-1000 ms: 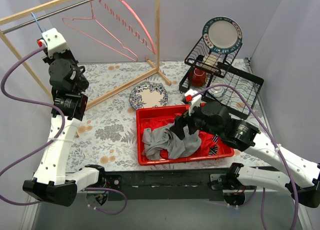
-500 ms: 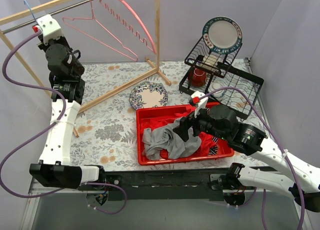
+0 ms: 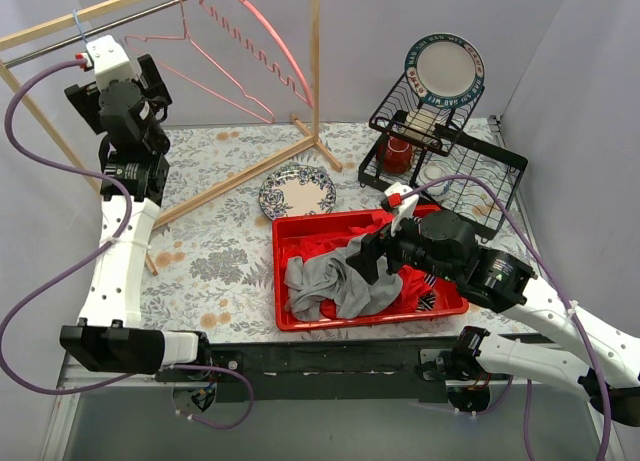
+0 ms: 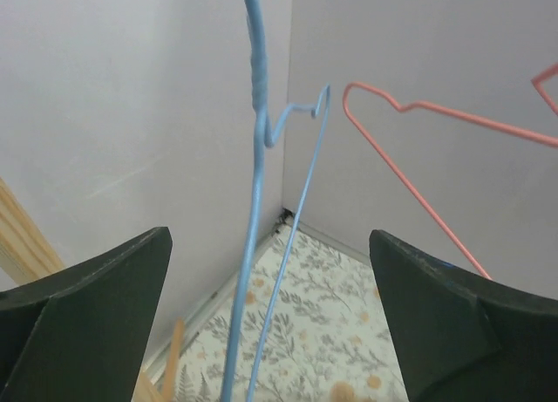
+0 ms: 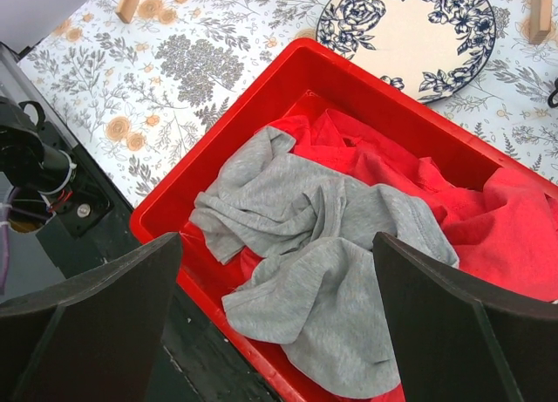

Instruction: Remove the tank top from the hanger

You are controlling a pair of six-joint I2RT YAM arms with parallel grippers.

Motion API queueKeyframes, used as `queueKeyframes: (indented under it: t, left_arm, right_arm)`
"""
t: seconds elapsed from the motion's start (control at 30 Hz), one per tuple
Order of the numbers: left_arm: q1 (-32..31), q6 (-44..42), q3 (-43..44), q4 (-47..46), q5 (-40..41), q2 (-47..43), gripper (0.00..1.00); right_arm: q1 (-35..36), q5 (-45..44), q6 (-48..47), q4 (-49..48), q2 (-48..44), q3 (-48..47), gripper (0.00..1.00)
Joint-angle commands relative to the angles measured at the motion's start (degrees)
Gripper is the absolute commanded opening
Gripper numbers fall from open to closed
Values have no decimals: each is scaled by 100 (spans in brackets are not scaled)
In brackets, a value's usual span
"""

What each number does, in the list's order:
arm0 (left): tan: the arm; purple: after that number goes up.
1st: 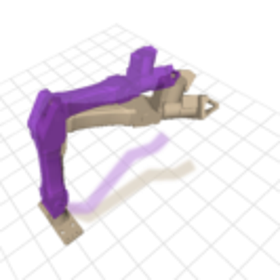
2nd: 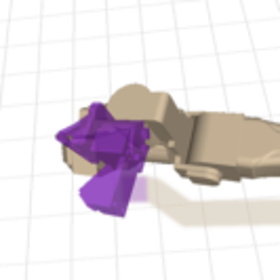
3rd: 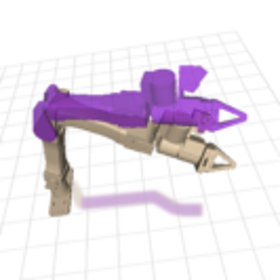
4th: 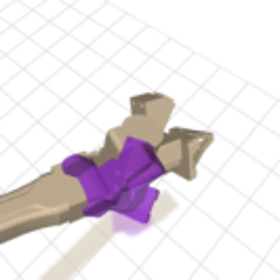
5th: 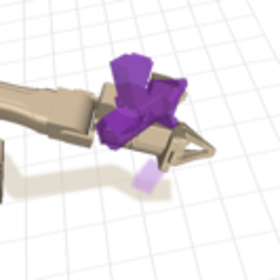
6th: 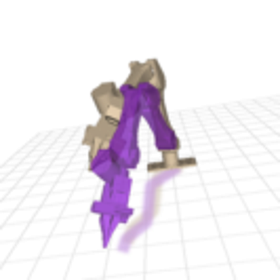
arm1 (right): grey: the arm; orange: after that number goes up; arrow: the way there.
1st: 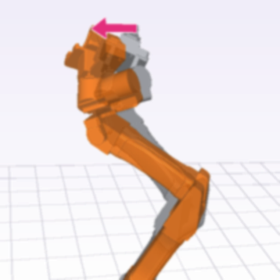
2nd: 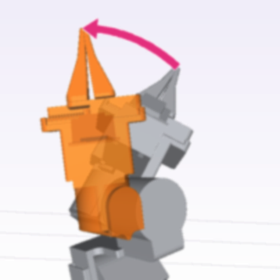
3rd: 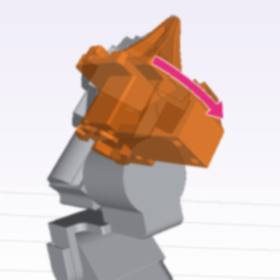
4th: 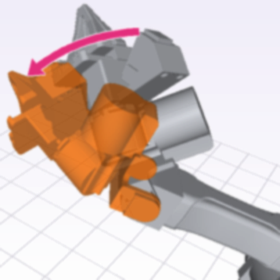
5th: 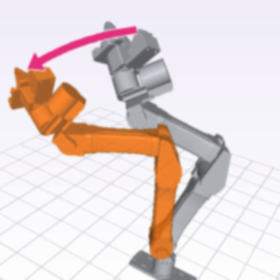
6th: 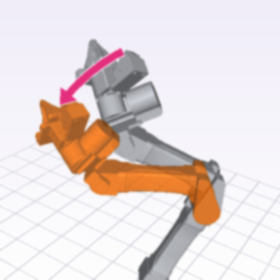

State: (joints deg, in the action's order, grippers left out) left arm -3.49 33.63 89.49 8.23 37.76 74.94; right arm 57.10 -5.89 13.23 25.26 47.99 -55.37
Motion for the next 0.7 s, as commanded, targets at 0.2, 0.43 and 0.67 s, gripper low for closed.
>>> queueKeyframes:
  t: [0.2, 0.43, 0.67]
  left_arm:
    - [15, 2381, -1113, 1524, -2587, -1812, 98]
    - [15, 3036, -2410, 1628, -2547, -2861, 98]
    - [-3, 3132, -2875, 2253, -2456, -3309, 98]
  right_arm:
    - [-15, -342, 627, -793, -202, 281, 99]
    - [-15, -422, 672, -768, -88, 440, 98]
    - [-15, -781, 821, -619, -140, 440, 99]
